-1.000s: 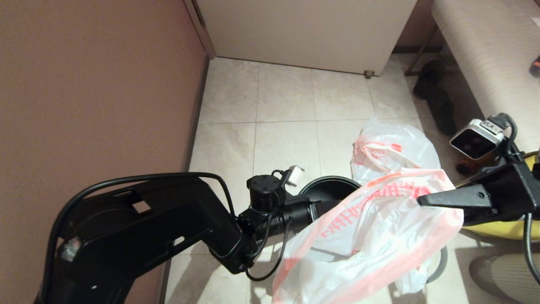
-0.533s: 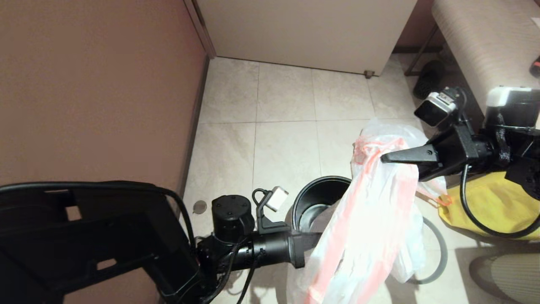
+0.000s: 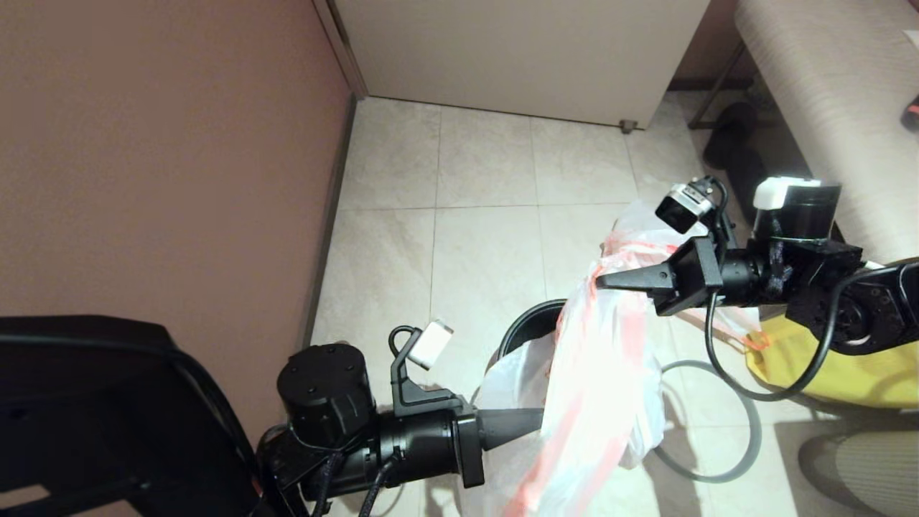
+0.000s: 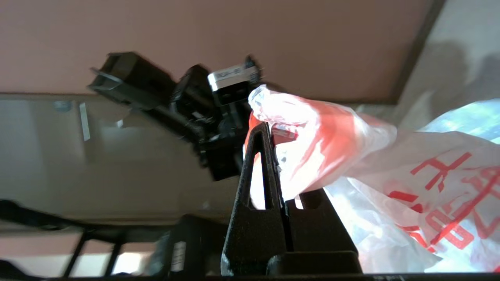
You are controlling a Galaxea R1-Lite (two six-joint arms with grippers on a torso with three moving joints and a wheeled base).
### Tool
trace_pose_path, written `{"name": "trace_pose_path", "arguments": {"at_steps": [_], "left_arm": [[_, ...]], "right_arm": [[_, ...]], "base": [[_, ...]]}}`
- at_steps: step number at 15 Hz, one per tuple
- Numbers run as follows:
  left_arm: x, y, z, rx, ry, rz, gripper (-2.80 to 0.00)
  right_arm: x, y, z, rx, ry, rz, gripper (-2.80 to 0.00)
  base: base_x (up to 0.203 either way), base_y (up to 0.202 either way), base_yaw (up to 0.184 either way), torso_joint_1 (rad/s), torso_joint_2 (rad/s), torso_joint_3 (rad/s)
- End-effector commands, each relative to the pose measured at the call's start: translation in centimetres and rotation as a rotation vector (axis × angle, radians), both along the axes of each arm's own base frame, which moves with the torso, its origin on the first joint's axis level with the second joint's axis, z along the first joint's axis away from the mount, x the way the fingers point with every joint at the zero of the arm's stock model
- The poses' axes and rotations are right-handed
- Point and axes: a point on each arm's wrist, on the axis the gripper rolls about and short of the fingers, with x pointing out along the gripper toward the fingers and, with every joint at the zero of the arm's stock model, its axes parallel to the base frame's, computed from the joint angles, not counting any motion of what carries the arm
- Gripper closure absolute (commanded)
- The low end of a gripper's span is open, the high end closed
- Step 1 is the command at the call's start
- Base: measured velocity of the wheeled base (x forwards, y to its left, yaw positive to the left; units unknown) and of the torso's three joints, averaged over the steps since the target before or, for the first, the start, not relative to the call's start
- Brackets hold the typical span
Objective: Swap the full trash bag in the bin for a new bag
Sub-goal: Put the new garbage bag on the trash can
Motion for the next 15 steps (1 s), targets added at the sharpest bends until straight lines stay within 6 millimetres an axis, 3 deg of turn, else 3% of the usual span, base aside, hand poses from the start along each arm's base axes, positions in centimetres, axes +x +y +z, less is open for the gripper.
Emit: {"name": "trace_pose_path", "arguments": {"at_steps": [1,5,7,11,15], "left_arm": [[1.0,0.8,-0.1,-0.019,-0.02,0.039,0.0],[3.8,2.0,1.5,-0.071,-0.096,0.126,0.0],[3.6,2.2,2.5,-0.091,-0.124,0.134,0.0],[3.8,2.4,2.6,-0.091,-0.127,0.156,0.0],[4.4,2.9,2.5,-0.091,-0.129,0.183,0.0]], "right_arm": [[1.6,-1.1,-1.8,0.006,-0.026,-0.032,0.0],[2.9,-3.2,-3.4,0.013,-0.119,-0.182,0.0],[3.4,-3.6,-4.0,0.01,-0.147,-0.355,0.0],[4.5,-2.8,-6.6,-0.057,-0.196,-0.631,0.0],[2.7,-1.4,-6.7,-0.147,-0.282,-0.764,0.0]], "base": [[0.0,0.0,0.0,0.0,0.0,0.0],[0.0,0.0,0.0,0.0,0.0,0.0],[0.0,0.0,0.0,0.0,0.0,0.0],[0.0,0.0,0.0,0.0,0.0,0.0],[0.0,0.0,0.0,0.0,0.0,0.0]]}}
